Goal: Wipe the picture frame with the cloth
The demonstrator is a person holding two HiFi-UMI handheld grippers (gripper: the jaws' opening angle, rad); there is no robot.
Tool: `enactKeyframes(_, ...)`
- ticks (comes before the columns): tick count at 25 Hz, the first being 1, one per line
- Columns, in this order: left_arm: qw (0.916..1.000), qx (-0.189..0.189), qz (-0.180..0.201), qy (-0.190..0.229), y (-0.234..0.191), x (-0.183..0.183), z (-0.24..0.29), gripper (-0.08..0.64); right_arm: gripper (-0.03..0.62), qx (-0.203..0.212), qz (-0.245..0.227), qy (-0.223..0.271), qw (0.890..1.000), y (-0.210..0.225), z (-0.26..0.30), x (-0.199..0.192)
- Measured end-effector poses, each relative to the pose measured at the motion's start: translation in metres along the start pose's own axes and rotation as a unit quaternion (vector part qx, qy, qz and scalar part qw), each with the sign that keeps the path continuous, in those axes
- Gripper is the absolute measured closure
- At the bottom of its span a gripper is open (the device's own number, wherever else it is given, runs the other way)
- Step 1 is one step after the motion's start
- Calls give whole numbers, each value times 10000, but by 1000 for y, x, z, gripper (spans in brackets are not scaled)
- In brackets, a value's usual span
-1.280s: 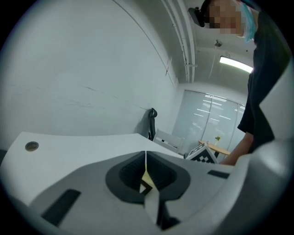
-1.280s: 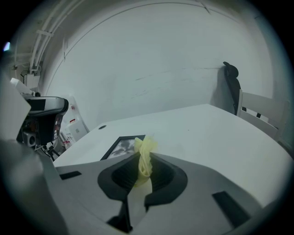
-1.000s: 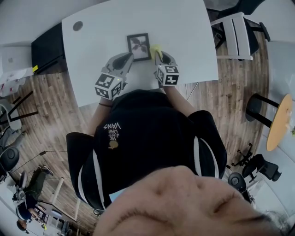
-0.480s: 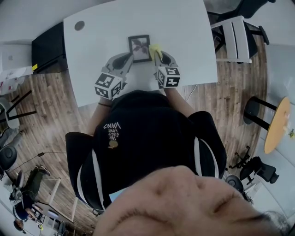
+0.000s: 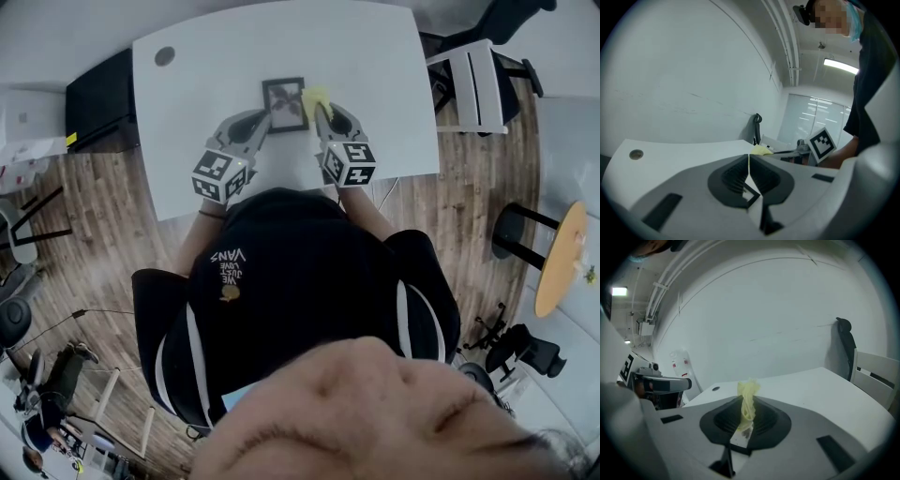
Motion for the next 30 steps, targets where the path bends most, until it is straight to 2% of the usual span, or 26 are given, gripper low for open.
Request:
enactKeyframes(8,10000,62,-9,51,-4,4,-3,541,545,144,-265,376,9988,-13,-17,26)
enactKeyframes(13,10000,87,-9,47,-4,4,-2,541,545,321,-269,510,9978,-19,-26,35)
enactKeyframes(30,9997,200,-74,112,-9,7,1,542,545,568,-415,413,9967,-24,-28,41)
Point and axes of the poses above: the fingertips, and each gripper's own axes: z forward along the fingers, y to its right, x out of its top, the point moved 8 cm from there along -z, backward along the fingers, and after that the axes turned 1 degree about -x, right-handed, at the moved point
